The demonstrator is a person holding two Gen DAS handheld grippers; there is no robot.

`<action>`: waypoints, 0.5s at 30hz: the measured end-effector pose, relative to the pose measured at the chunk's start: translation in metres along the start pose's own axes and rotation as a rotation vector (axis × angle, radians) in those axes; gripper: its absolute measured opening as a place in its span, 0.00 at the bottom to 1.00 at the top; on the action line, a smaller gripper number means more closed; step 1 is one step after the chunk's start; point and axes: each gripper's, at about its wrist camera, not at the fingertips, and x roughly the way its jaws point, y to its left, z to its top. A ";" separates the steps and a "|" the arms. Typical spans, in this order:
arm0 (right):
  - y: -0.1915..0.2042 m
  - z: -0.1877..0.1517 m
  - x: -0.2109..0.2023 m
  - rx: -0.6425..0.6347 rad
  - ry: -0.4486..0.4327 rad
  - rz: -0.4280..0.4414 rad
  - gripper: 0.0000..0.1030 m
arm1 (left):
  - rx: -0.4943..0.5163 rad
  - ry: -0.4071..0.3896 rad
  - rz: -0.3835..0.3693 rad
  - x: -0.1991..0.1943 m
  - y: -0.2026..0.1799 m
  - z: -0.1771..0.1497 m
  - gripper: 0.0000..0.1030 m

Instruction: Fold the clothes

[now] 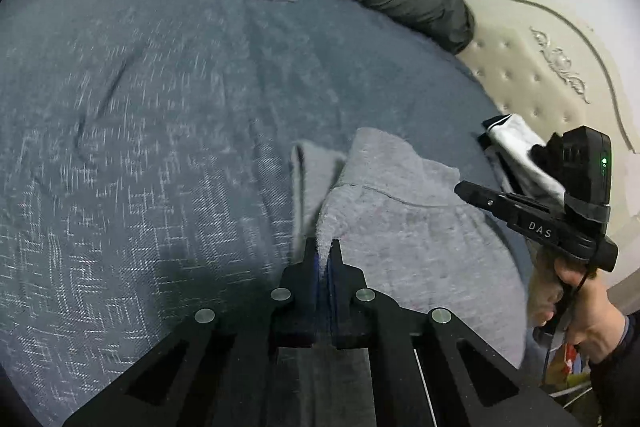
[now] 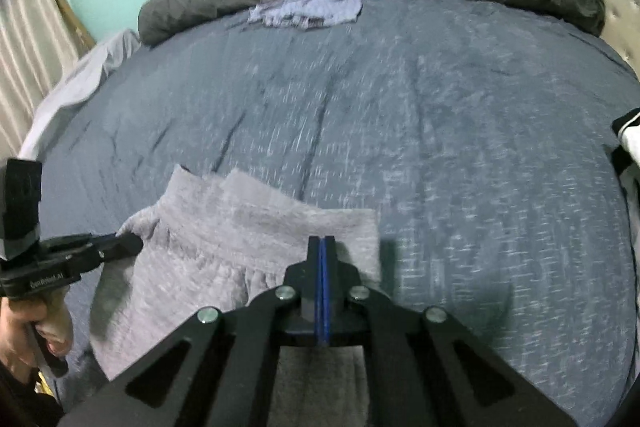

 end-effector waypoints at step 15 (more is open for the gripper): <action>-0.005 0.001 -0.049 -0.012 -0.073 0.075 0.00 | 0.051 -0.046 0.032 -0.029 -0.031 0.008 0.21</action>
